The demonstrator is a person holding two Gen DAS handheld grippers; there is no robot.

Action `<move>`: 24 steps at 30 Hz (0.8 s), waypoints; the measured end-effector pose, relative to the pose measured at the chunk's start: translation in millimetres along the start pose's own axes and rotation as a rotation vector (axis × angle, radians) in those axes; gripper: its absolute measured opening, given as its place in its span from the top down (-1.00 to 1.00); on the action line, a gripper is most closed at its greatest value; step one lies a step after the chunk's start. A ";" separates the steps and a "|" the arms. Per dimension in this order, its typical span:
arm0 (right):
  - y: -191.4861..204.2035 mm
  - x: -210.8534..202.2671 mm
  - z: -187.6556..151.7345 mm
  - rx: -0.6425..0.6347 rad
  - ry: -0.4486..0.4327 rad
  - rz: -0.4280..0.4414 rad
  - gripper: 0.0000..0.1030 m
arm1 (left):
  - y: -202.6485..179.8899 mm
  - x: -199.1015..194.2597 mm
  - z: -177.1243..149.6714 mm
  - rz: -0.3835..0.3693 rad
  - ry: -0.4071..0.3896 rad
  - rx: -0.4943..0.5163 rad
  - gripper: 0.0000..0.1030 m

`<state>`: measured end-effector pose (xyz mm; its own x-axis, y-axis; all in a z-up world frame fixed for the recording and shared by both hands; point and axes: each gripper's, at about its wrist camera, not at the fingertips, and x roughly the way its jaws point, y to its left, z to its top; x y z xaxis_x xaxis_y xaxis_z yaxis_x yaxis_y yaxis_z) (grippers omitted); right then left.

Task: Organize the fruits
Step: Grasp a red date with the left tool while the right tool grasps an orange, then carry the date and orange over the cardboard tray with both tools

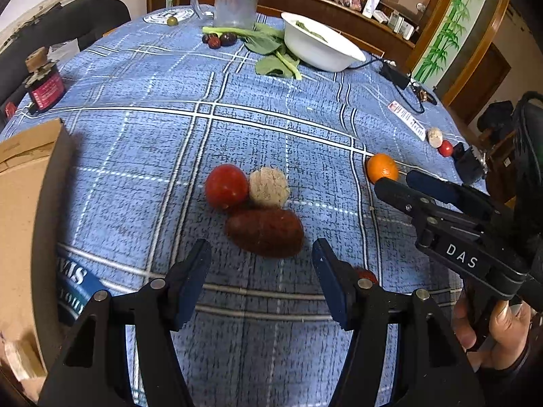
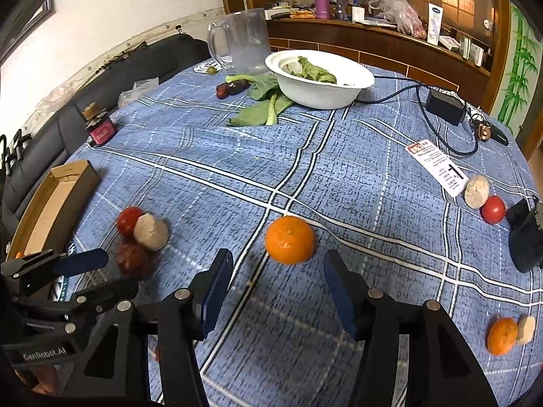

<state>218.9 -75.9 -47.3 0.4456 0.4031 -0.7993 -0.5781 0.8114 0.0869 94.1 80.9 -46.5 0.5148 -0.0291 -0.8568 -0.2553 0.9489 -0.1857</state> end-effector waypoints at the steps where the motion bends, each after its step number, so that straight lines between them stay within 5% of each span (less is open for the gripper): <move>1: -0.5 3.1 0.9 0.002 0.001 -0.002 -0.13 | -0.4 3.2 1.0 -0.003 0.003 -0.001 -0.17; 5: -2.8 12.6 1.1 0.002 0.004 -0.016 -0.11 | -3.9 7.0 3.8 0.017 -0.024 0.012 -0.17; 9: -3.1 14.7 -2.0 -0.005 -0.009 -0.035 0.35 | -3.7 7.1 3.6 0.034 -0.045 0.030 0.09; 24: 33.7 -38.1 -18.1 -0.020 -0.069 0.079 0.37 | 23.6 -37.3 -18.5 0.010 -0.105 -0.038 0.09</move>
<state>170.0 -71.5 -24.7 0.4441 0.4939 -0.7475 -0.6260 0.7679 0.1355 53.7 98.6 -27.8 0.5945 0.0149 -0.8040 -0.2904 0.9363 -0.1973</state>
